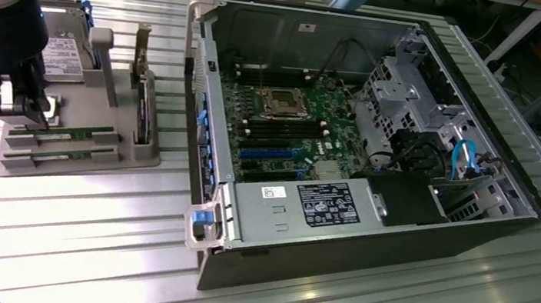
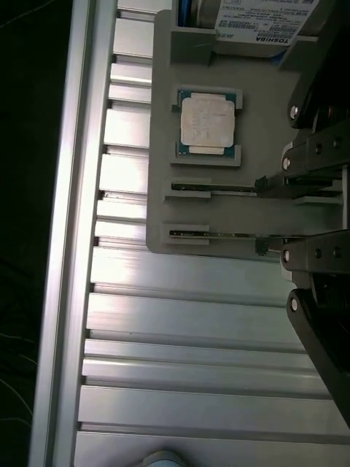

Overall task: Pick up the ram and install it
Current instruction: 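Pick up the ram and move it above insertion slot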

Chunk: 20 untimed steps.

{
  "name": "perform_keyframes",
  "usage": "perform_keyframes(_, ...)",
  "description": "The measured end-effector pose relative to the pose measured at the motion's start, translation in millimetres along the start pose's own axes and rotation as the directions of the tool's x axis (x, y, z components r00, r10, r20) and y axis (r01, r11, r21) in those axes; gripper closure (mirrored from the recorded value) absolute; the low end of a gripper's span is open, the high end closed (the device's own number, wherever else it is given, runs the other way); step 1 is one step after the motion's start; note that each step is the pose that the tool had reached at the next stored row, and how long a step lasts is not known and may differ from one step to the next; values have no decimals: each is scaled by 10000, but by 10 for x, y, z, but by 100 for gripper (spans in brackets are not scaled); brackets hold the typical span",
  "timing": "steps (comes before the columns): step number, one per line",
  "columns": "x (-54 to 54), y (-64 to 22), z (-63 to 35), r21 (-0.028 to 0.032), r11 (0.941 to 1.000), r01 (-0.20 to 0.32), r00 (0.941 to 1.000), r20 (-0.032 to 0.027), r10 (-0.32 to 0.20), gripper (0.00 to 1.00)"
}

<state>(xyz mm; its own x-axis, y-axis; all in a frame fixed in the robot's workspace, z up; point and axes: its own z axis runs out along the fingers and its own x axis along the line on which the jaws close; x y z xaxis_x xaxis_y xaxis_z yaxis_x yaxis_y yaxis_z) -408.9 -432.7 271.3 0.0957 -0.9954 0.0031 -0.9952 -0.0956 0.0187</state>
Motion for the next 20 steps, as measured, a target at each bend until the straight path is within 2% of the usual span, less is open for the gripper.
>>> perform_keyframes(3,3,-3,11,9,10000,37,10000,-34,-37,64)
perform_keyframes(13,29,-18,68,9,10000,72,10000,-42,-72,64)
perform_keyframes(14,48,-67,94,11,10000,73,10000,-42,-73,64)
perform_keyframes(20,48,-67,94,11,10000,73,10000,-42,-73,64)
